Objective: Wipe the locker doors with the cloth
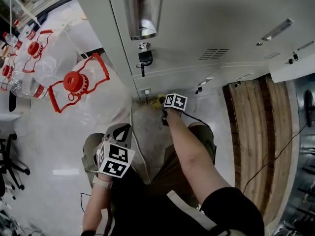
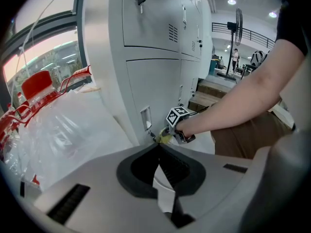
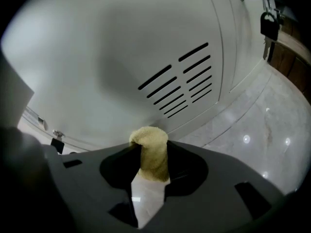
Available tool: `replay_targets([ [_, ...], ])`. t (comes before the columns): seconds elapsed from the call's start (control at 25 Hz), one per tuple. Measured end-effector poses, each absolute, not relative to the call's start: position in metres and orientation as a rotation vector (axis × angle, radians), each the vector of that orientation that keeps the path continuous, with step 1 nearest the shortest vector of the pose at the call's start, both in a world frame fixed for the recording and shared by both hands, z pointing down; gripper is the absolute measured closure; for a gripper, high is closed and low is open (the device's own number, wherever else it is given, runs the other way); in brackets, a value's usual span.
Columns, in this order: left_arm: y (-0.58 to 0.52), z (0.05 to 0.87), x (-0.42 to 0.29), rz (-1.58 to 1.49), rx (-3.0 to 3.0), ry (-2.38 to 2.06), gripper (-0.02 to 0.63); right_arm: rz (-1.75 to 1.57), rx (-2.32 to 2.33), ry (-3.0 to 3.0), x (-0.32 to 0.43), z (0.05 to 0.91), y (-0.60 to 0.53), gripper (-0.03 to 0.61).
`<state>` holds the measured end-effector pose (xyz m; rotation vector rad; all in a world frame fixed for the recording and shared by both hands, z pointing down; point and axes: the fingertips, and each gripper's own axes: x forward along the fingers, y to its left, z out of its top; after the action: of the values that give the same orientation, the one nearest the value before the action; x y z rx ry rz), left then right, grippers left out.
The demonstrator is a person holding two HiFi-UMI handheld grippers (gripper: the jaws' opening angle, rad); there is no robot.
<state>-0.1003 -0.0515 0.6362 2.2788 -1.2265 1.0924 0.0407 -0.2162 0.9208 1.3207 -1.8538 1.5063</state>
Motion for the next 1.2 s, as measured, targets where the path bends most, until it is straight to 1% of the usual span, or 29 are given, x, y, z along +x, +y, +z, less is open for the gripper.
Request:
replay_targets([
  [0.52, -0.049, 0.633, -0.082, 1.087, 2.309, -1.212, 0.606, 1.355, 1.502, -1.741, 0.114, 0.912, -0.234, 0.436],
  [0.68, -0.049, 0.632, -0.074, 1.078, 2.327, -1.194, 0.606, 1.258, 1.524, -1.746, 0.131, 0.901, -0.239, 0.436],
  [0.92, -0.052, 0.635, -0.06, 1.058, 2.358, -1.145, 0.606, 1.033, 1.475, -1.808, 0.137, 0.868, -0.242, 0.436],
  [1.2, -0.058, 0.637, -0.043, 1.014, 2.403, -1.09, 0.606, 0.877, 1.437, -1.976, 0.129, 0.808, -0.241, 0.436],
])
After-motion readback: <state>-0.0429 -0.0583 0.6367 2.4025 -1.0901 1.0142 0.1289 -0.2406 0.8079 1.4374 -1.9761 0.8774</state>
